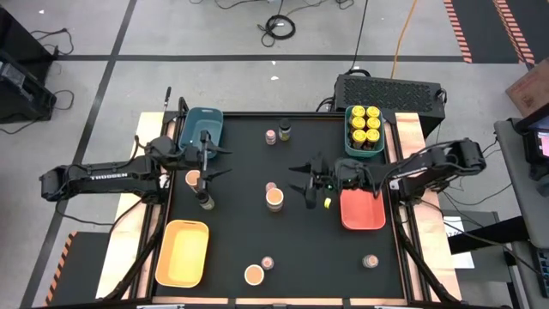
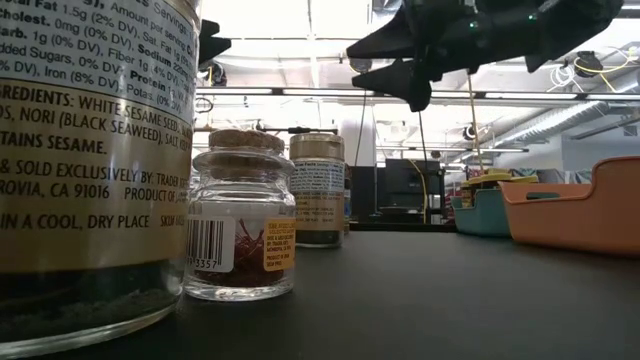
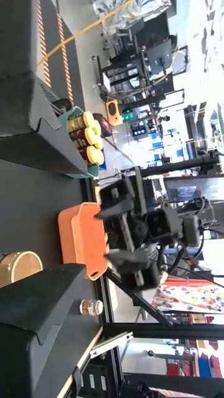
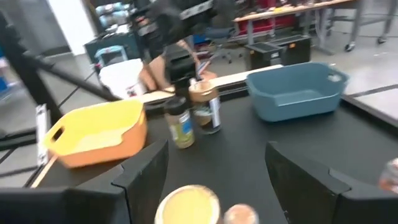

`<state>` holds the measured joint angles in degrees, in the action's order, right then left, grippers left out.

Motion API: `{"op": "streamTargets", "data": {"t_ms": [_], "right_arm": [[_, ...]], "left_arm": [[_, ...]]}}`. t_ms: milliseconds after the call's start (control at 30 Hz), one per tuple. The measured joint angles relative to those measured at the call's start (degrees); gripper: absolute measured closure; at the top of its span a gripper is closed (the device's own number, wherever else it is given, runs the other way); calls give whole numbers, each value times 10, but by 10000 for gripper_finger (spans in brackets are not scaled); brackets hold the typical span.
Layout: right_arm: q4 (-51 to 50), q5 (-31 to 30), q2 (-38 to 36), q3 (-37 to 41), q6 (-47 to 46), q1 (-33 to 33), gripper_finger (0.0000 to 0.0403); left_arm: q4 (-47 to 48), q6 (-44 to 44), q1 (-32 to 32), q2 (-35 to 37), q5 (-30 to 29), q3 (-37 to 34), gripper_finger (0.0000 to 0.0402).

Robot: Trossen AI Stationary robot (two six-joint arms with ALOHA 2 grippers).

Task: Sort spices by type
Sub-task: Put the black spice bottle into the blue bin

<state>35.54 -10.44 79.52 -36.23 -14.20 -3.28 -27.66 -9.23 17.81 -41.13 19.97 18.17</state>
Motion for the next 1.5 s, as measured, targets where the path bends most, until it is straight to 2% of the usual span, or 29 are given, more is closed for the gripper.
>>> {"op": "streamTargets", "data": {"t_ms": [367,567,800,933,1200,1400,1500], "right_arm": [[30,-58,64,0,0,-76,142],[50,-60,98,0,-1,-99,142],[57,-60,99,0,11,-122,142],[56,-59,99,0,25,-134,142],[37,-57,99,0,59,-165,142],[18,-57,99,0,64,-180,142],[-10,-57,99,0,65,-185,142]], "left_arm": [[-46,28,-16,-23,12,0,150],[-119,61,-52,-81,25,0,150],[-119,103,-129,-174,21,44,150],[-72,102,-189,-207,-49,80,150],[211,134,-323,-214,-260,219,150],[317,218,-425,-214,-324,297,150],[396,269,-465,-214,-380,327,150]]}}
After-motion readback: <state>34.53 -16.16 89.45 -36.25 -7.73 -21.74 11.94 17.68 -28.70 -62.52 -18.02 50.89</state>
